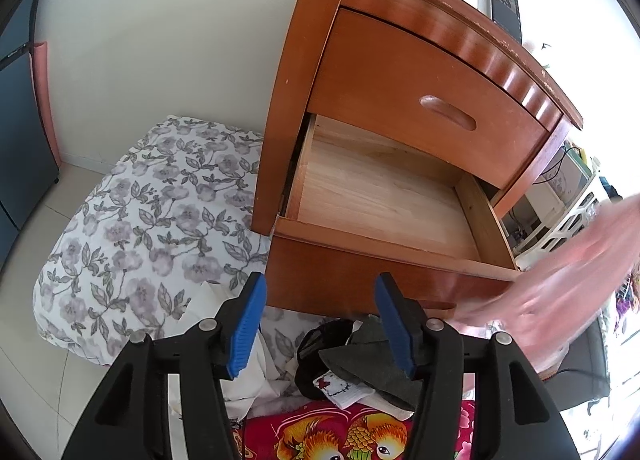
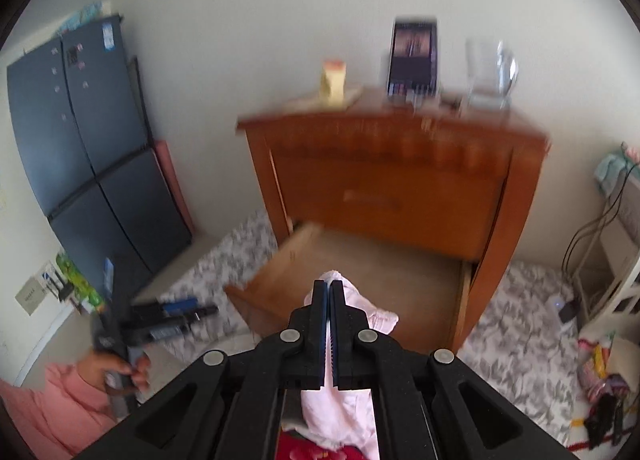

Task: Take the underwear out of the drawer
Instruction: 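Lift the pink shirt out of the drawer with the right gripper, then lower the pink shirt onto the bed and open the right gripper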

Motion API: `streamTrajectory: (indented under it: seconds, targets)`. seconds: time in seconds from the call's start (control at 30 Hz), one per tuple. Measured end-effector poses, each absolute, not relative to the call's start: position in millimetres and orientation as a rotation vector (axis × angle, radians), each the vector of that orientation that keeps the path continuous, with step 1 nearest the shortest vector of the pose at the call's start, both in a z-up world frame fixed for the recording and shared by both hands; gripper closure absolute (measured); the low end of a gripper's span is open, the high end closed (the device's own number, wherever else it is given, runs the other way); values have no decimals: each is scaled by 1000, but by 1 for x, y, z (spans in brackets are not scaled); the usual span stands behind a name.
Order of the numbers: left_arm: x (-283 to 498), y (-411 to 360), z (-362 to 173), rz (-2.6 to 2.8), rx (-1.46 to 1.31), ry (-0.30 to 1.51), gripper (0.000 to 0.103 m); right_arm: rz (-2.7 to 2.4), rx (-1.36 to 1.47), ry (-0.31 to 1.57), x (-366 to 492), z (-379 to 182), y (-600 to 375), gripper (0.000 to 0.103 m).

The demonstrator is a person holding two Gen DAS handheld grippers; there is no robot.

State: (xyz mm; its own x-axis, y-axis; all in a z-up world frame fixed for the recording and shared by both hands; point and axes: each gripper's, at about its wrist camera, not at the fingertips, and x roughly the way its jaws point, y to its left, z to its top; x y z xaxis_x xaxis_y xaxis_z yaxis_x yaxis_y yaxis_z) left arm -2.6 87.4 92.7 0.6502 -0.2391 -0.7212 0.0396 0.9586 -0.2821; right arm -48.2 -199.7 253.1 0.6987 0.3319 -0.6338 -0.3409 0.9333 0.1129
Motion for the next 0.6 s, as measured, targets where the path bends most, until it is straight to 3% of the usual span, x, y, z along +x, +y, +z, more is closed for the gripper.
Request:
streamTrajectory:
  seconds: [0.37,0.6]
  targets:
    - [2,82,79,-158,-228,898,44,327,59,1136,-6,57,-178,102]
    - [7,65,56,-176,-196,966,44,248,55,1186,-3,27,-182,98]
